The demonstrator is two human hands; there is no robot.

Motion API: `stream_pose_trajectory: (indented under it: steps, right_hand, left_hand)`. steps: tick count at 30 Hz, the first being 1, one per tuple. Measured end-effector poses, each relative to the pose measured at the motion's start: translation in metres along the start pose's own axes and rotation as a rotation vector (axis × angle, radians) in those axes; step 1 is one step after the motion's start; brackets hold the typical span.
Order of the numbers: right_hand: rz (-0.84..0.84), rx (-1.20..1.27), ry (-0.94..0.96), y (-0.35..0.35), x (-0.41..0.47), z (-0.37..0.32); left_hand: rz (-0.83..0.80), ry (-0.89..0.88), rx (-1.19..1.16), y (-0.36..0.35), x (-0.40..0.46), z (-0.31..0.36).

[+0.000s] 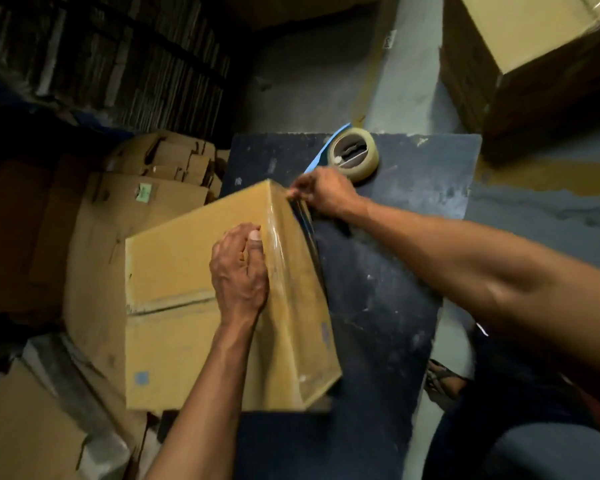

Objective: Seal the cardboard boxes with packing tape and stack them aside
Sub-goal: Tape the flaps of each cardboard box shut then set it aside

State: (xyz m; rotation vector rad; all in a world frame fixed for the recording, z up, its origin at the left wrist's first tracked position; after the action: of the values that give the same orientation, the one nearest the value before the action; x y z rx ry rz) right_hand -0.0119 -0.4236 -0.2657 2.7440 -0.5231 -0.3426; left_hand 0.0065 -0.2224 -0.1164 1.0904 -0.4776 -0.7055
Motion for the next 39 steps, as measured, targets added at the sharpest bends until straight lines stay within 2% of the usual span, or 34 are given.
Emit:
stream_pose_trajectory:
  steps: [4, 7, 10, 14, 18, 23, 29, 34, 39]
  right_hand:
    - [0.135, -0.060, -0.033, 0.020, 0.009, -0.037]
    - [0.138, 0.034, 0.038, 0.009, -0.050, -0.044]
    - [0.006, 0.092, 0.053, -0.026, -0.139, -0.021]
    - [-0.293, 0.162, 0.082, -0.095, -0.245, 0.009]
    - [-0.383, 0.035, 0.145, -0.147, -0.283, 0.027]
    - [-0.292, 0.044, 0.124, -0.148, -0.278, 0.028]
    - [-0.317, 0.001, 0.150, -0.145, -0.272, 0.022]
    - [-0.249, 0.103, 0.132, -0.142, -0.270, 0.013]
    - [-0.152, 0.240, -0.005, -0.135, -0.260, 0.026]
  left_hand:
    - [-0.052, 0.043, -0.046, 0.011, -0.049, -0.025]
    - [-0.128, -0.021, -0.123, 0.008, -0.084, -0.023]
    - [-0.280, -0.145, -0.112, -0.006, -0.123, -0.011]
    - [-0.477, -0.393, 0.166, -0.029, -0.169, -0.011]
    - [-0.383, -0.485, 0.299, -0.036, -0.174, -0.025]
    - [-0.271, -0.452, 0.319, -0.041, -0.177, -0.029]
    - [-0.253, -0.375, 0.265, -0.037, -0.173, -0.030]
    - [-0.277, -0.340, 0.261, -0.036, -0.172, -0.027]
    - [-0.283, -0.332, 0.305, -0.036, -0.173, -0.027]
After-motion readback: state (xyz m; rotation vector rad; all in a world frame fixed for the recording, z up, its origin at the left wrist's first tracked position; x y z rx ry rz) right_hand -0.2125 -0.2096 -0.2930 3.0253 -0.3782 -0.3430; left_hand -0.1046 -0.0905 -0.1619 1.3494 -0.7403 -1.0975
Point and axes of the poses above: each hand's wrist, its own x-axis towards the middle knuckle, its own y-axis out of the back of the hand, z = x × y, the point moved 10 cm from there along x, towards the middle knuckle, and after that the axes turned 9 degrees about -z, right-handed, at the moved point
